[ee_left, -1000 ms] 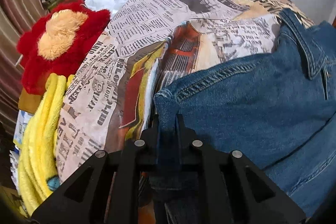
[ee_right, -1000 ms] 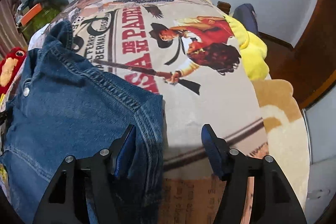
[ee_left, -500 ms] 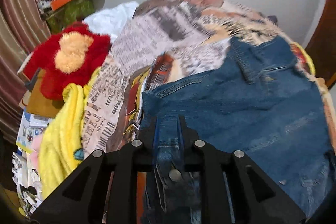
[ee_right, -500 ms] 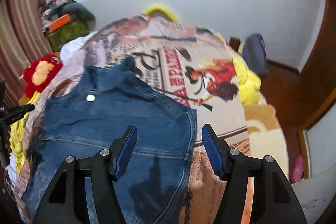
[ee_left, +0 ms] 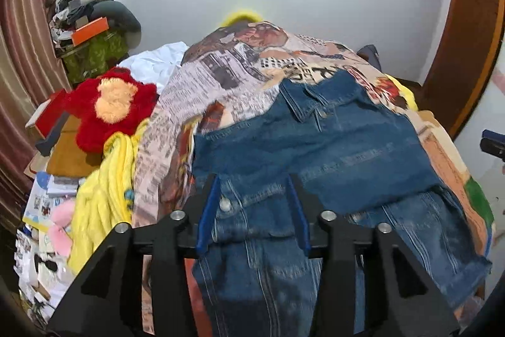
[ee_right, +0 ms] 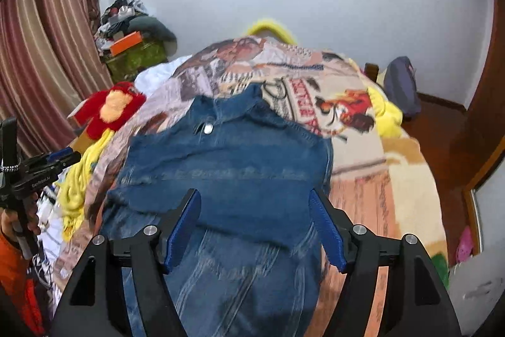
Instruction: Fold large clothes
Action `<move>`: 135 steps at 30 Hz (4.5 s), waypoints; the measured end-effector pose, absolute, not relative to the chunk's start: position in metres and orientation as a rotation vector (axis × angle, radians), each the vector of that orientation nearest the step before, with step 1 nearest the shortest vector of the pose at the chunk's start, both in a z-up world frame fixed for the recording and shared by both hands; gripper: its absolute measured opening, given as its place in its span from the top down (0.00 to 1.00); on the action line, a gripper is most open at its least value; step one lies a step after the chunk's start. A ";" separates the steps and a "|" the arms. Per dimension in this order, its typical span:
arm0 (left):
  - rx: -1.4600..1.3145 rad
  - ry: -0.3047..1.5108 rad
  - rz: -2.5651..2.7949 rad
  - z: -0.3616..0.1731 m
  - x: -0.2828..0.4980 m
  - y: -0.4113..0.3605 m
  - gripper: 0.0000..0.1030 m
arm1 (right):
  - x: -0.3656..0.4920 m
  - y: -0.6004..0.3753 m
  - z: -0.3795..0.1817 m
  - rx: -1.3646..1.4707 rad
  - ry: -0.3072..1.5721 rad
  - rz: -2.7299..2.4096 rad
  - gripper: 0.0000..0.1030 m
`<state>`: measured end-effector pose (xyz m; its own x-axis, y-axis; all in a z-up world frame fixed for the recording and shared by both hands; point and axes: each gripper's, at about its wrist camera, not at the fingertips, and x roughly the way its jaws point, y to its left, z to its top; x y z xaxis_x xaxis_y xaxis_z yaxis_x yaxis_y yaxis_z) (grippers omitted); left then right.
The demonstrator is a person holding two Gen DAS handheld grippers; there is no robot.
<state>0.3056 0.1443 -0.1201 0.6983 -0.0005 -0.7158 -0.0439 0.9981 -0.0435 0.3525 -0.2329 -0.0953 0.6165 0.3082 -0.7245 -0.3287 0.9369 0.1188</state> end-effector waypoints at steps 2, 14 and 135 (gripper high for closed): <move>-0.058 0.811 0.030 -0.125 0.291 0.143 0.45 | 0.336 -0.235 -0.103 -0.034 0.848 0.356 0.33; -0.183 0.977 0.076 -0.193 0.216 0.165 0.25 | 0.270 -0.279 -0.160 0.086 0.989 0.268 0.33; 0.008 1.015 0.022 -0.259 0.473 0.128 0.17 | 0.505 -0.081 -0.232 -0.362 1.027 0.587 0.83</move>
<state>0.4727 0.1285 -0.2590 0.5271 0.0218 -0.8495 -0.0146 0.9998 0.0166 0.5050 -0.0815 -0.2325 0.3848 0.2846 -0.8780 -0.6117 0.7910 -0.0118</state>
